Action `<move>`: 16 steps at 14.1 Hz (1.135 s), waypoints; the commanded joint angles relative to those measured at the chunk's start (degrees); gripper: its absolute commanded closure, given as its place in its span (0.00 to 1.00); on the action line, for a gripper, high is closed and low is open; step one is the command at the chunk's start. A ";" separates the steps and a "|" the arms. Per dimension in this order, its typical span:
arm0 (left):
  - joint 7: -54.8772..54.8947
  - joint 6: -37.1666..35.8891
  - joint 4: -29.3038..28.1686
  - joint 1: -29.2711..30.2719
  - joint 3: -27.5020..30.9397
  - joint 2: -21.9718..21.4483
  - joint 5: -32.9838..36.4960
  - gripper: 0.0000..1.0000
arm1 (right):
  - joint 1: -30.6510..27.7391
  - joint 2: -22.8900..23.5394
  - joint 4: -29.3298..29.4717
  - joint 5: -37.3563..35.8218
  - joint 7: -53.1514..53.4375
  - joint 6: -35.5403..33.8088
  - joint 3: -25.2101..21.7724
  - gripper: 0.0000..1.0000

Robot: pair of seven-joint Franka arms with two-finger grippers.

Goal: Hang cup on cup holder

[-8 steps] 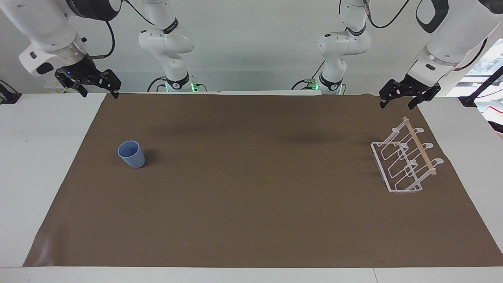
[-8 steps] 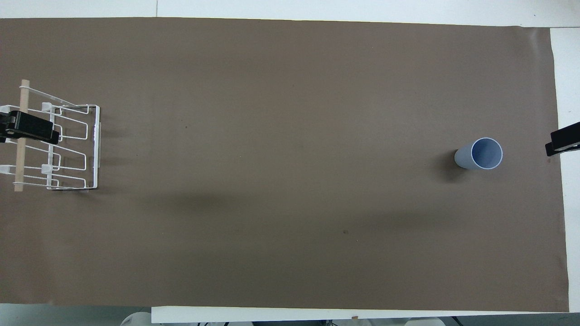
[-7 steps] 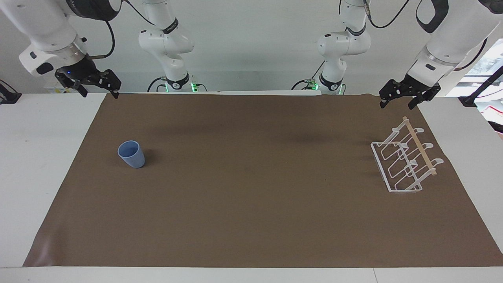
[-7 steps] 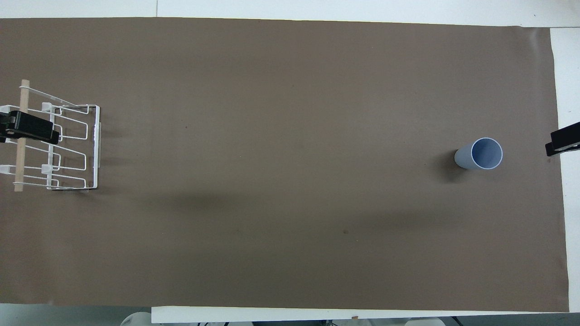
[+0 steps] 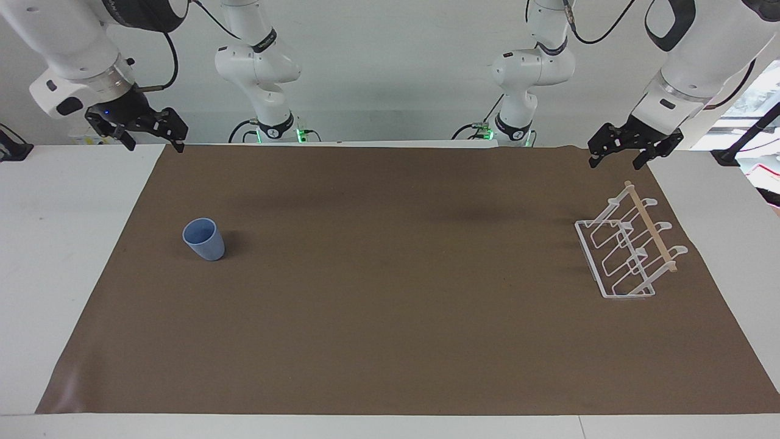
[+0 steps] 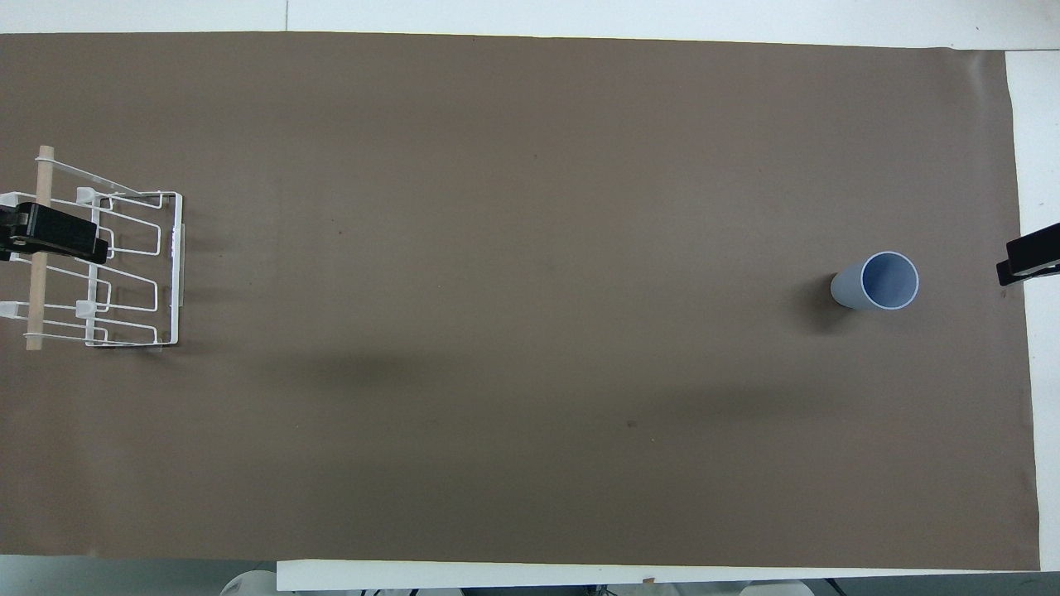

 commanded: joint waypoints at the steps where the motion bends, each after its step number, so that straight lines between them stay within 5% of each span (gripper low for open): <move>1: -0.31 -0.70 -0.26 0.39 -0.05 -0.62 -0.27 0.00 | -0.94 -0.72 -0.66 0.06 -1.14 0.18 0.23 0.00; 3: -0.31 -0.70 -0.26 0.39 -0.05 -0.62 -0.27 0.00 | -0.94 -2.11 -5.20 0.58 -3.86 5.41 0.06 0.00; 5: -0.31 -0.70 -0.26 0.39 -0.05 -0.62 -0.27 0.00 | -2.16 -5.80 -17.74 0.58 -4.48 18.67 -0.12 0.00; 8: -0.31 -0.70 -0.26 0.39 -0.05 -0.62 -0.27 0.00 | -5.49 -3.98 -26.83 0.93 -9.92 29.85 -0.21 0.00; 16: -0.31 -0.70 -0.26 0.39 -0.05 -0.62 -0.27 0.00 | -6.12 5.34 -32.65 1.72 -9.93 43.49 -0.12 0.00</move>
